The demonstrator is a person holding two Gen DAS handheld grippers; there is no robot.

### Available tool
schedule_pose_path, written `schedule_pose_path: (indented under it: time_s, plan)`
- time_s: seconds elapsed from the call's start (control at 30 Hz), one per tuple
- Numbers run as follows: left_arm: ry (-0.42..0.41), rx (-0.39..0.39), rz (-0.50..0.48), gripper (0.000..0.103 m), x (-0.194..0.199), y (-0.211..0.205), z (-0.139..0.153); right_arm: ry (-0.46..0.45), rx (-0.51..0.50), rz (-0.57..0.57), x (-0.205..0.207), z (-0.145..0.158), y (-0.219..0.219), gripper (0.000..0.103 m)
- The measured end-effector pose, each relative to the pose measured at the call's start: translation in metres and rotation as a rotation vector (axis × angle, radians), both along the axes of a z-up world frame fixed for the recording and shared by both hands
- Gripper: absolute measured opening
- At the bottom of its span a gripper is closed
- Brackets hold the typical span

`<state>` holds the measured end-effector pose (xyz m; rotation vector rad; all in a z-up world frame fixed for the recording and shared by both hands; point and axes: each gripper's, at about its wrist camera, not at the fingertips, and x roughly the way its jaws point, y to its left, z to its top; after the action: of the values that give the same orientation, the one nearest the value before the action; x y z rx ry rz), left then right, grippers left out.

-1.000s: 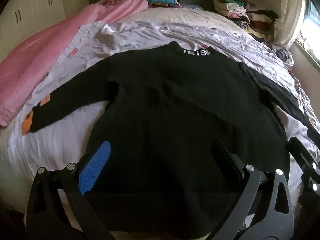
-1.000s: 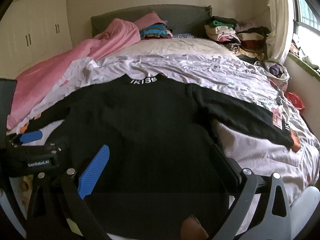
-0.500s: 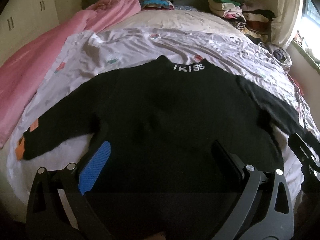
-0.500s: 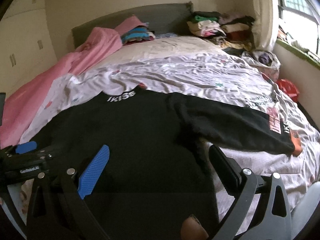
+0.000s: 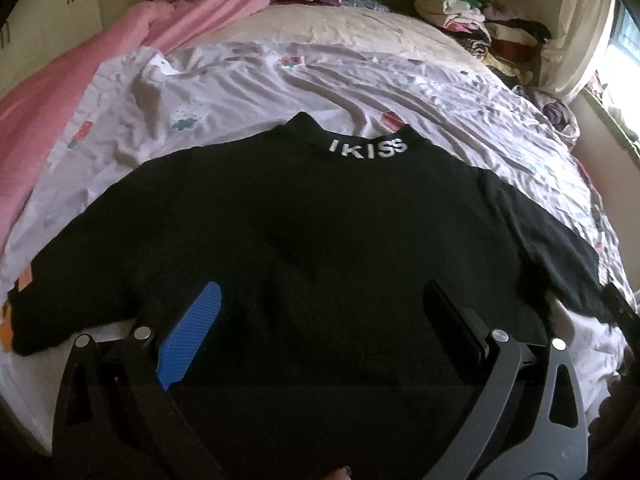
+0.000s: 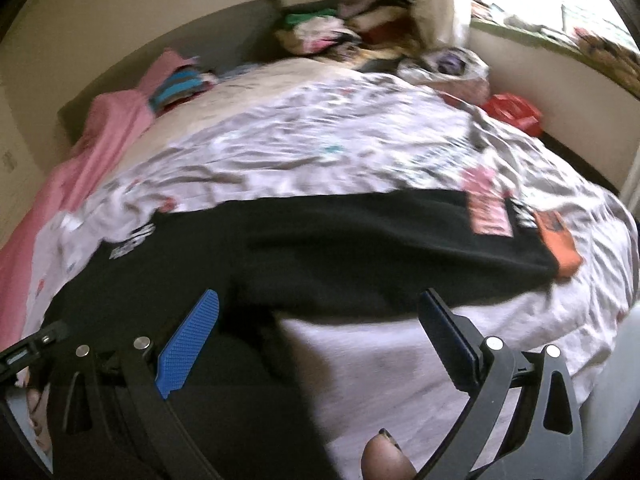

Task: Fold small clothes
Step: 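Grasp the orange-cuffed sleeve with the right tool and lift it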

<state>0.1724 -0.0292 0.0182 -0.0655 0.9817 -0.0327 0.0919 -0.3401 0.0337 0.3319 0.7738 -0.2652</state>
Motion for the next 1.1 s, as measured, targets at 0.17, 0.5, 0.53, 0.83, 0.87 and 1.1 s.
schedule_pose_path:
  time_s: [0.17,0.5,0.53,0.83,0.87,1.1]
  plan:
    - [0.013,0.003,0.01,0.095,0.016,0.001,-0.011,0.042,0.064,-0.169,-0.006,-0.023,-0.054,0.099]
    - [0.047,0.02,0.012,0.095,0.044,0.0,-0.035,0.064,0.212,-0.411,-0.024,-0.054,-0.142,0.099]
    - [0.05,0.017,0.017,0.095,0.046,0.002,-0.037,0.047,0.234,-0.423,-0.024,-0.056,-0.152,0.099]
    - [0.061,0.013,0.045,0.095,0.05,0.014,-0.041,-0.059,0.353,-0.501,-0.022,-0.062,-0.2,0.023]
    - [0.061,0.008,0.042,0.095,0.05,0.014,-0.039,-0.087,0.356,-0.494,-0.024,-0.057,-0.2,0.016]
    - [0.024,-0.02,0.03,0.095,0.042,0.02,-0.014,-0.203,0.307,-0.354,-0.015,-0.015,-0.173,0.014]
